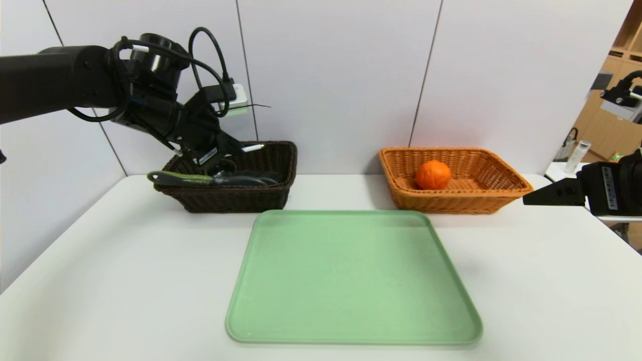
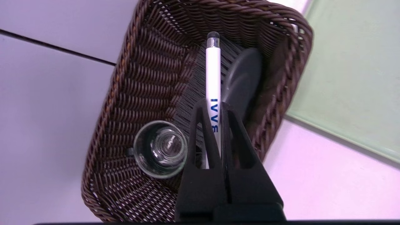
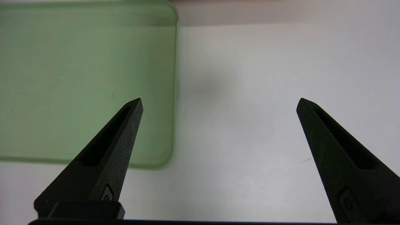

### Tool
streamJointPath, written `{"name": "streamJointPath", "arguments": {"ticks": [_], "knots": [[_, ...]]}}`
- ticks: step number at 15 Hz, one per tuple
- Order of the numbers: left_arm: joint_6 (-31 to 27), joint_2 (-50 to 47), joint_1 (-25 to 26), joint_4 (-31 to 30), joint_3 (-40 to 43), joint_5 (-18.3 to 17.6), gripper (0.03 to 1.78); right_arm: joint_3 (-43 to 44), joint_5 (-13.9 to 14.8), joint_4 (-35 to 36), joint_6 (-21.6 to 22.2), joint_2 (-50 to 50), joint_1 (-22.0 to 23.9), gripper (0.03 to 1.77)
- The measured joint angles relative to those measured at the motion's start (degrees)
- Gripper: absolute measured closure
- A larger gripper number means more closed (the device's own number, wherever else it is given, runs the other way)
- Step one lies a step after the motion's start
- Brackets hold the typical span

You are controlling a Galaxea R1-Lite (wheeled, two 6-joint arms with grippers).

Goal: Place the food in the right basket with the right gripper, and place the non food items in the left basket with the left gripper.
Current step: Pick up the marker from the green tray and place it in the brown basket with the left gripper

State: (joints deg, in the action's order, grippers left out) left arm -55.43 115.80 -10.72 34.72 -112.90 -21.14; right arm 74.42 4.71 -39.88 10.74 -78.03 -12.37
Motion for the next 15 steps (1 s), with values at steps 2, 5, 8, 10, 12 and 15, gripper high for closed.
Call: {"name": "streamJointPath", "arguments": {"ticks": [2,5,8,10,12,15], "knots": [[-0.3,1.6,0.3,-3.8,-0.1,0.0,1.75,0.0,0.0,0.0,-0.1,0.0,-0.5,0.1],[-0.4,4.1,0.3,-9.1,-0.1,0.4,1.75,0.1,0.3,0.8,-0.2,-0.3,-1.6,0.1],[-0.2,6.6,0.3,-11.3,-0.2,2.4,1.75,0.0,0.3,1.3,-0.1,-0.6,-3.0,0.1],[0.4,8.1,0.6,-14.1,-0.2,3.4,1.75,-0.1,0.3,1.3,0.1,-0.9,-3.9,0.1],[1.8,9.2,1.0,-15.6,-0.2,4.1,1.75,-0.1,0.3,1.4,0.2,-1.1,-4.5,0.1],[3.8,10.3,1.0,-15.9,-0.3,6.3,1.59,-0.1,0.4,1.8,0.2,-1.5,-4.8,0.1]]}}
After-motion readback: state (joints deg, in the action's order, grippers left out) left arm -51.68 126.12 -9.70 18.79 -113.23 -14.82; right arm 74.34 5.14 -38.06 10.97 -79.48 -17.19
